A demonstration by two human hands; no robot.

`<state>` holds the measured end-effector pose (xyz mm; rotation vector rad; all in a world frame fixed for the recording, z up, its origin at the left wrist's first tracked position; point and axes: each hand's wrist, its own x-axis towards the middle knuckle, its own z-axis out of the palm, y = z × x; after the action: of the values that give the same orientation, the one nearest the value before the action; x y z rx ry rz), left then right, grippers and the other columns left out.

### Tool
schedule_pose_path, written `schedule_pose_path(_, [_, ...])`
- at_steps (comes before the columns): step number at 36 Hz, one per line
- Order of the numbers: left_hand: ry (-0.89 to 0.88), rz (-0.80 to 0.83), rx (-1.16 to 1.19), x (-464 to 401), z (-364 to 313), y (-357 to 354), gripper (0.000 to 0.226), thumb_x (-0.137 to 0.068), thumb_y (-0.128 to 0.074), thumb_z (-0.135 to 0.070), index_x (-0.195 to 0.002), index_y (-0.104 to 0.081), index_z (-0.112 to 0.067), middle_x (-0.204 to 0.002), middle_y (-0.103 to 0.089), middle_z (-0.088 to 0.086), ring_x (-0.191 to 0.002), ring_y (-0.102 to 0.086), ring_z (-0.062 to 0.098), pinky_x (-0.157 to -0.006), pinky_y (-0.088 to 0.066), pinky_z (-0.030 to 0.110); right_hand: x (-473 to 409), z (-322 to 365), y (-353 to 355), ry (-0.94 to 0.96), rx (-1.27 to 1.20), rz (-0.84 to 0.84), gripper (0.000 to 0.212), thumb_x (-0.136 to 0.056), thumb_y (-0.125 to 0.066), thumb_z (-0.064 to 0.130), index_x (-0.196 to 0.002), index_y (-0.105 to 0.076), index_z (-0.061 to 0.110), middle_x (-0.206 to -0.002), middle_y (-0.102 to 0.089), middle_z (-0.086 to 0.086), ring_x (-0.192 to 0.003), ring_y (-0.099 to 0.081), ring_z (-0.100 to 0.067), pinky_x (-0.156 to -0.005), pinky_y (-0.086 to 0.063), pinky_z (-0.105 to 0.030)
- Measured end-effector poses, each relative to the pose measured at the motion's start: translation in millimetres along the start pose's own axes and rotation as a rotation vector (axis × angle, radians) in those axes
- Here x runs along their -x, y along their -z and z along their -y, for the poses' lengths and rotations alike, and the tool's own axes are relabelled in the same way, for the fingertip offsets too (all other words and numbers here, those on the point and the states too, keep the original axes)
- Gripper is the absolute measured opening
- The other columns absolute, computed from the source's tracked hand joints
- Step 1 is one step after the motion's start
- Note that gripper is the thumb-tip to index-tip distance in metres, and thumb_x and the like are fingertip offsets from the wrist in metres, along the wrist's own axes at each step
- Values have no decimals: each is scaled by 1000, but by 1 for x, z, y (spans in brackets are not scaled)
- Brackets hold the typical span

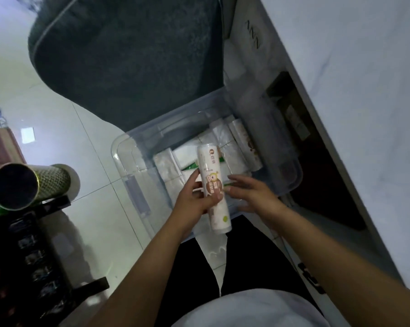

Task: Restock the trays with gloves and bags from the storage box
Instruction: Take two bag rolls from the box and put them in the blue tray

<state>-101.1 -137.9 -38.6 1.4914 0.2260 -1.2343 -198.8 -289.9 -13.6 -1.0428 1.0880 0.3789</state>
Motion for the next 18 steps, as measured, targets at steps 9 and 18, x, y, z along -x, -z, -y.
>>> schedule_pose_path(9, [132, 394, -244, 6, -36, -22, 76, -84, -74, -2, -145, -46, -36, -129, -62, 4, -111, -68, 17, -89, -58, 41, 25, -1, 20, 63, -283, 26, 43, -79, -74, 2, -120, -65, 8, -110, -73, -16, -98, -71, -33, -82, -59, -48])
schedule_pose_path(18, [293, 171, -377, -124, -50, -46, 28, -92, -67, -18, -118, -66, -25, -120, -68, 4, -104, -66, 19, -86, -57, 34, 22, -61, 48, 168, -167, -431, 47, -74, -81, 6, -117, -67, 17, -104, -73, 3, -90, -68, -3, -74, -54, -21])
